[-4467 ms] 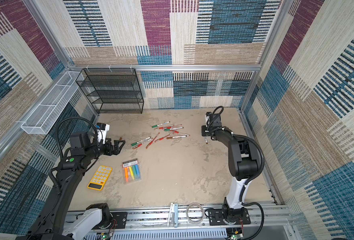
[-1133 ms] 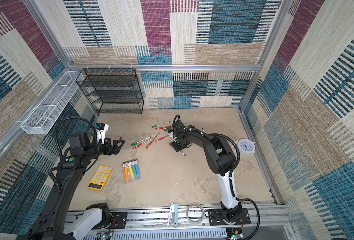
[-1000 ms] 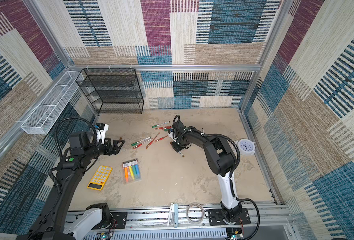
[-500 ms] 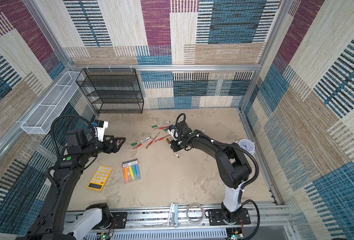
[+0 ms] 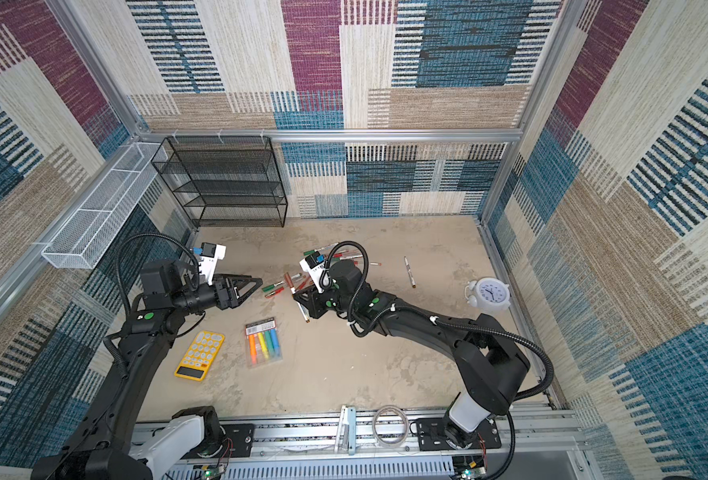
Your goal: Open the pen caps
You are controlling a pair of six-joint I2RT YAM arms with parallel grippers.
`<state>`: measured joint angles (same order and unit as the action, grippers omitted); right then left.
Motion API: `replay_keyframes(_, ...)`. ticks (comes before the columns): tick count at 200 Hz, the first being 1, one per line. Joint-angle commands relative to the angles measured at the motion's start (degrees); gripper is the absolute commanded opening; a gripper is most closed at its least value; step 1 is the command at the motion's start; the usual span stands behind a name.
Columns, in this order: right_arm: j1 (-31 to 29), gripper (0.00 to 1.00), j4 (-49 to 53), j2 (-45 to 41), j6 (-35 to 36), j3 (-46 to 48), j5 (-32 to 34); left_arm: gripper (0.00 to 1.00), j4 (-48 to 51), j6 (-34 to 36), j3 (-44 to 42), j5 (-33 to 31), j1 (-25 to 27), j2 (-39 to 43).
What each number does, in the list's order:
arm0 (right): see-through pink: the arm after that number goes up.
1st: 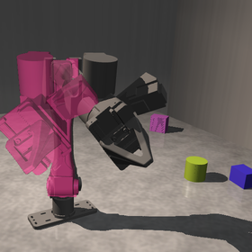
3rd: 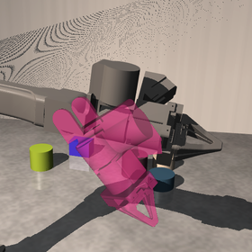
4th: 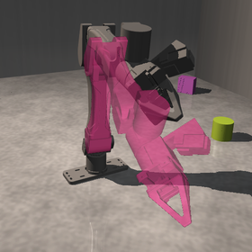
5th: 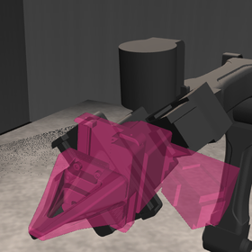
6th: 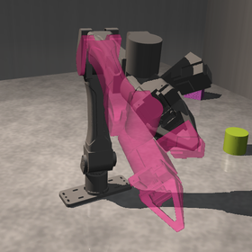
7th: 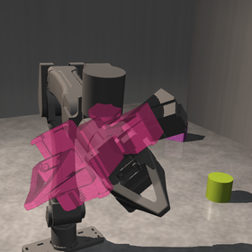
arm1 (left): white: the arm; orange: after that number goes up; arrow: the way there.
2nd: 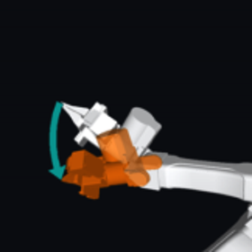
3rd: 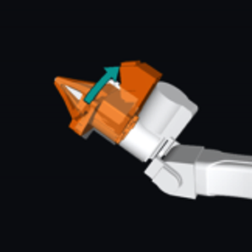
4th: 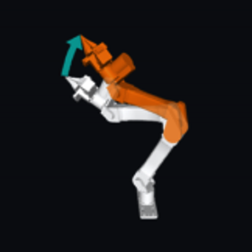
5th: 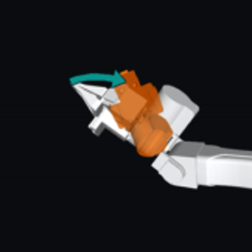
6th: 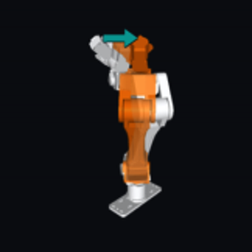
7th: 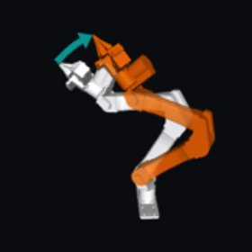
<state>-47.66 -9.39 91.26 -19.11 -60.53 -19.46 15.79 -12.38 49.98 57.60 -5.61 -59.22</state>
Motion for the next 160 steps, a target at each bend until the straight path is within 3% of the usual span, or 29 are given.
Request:
replay_keyframes(1, -1.9, 0.01, -9.4, 0.2, -3.0, 0.8, 2.1, 0.80, -5.0, -5.5, -0.5, 4.2, 0.7, -0.2)
replay_keyframes(43, -4.3, 0.01, -11.8, 2.9, -4.2, -1.1, -0.1, 0.72, -5.7, -5.8, -1.4, 3.1, 2.1, -1.5)
replay_keyframes(97, -5.6, 0.01, -9.8, 4.2, -2.2, -3.9, -1.7, 0.50, -6.9, -5.9, -2.0, 2.1, 2.9, -1.8)
replay_keyframes(160, -5.9, 0.01, -9.7, 5.8, -1.9, -5.1, -2.7, 0.00, -7.1, -5.9, -2.1, 1.6, 2.8, -1.6)
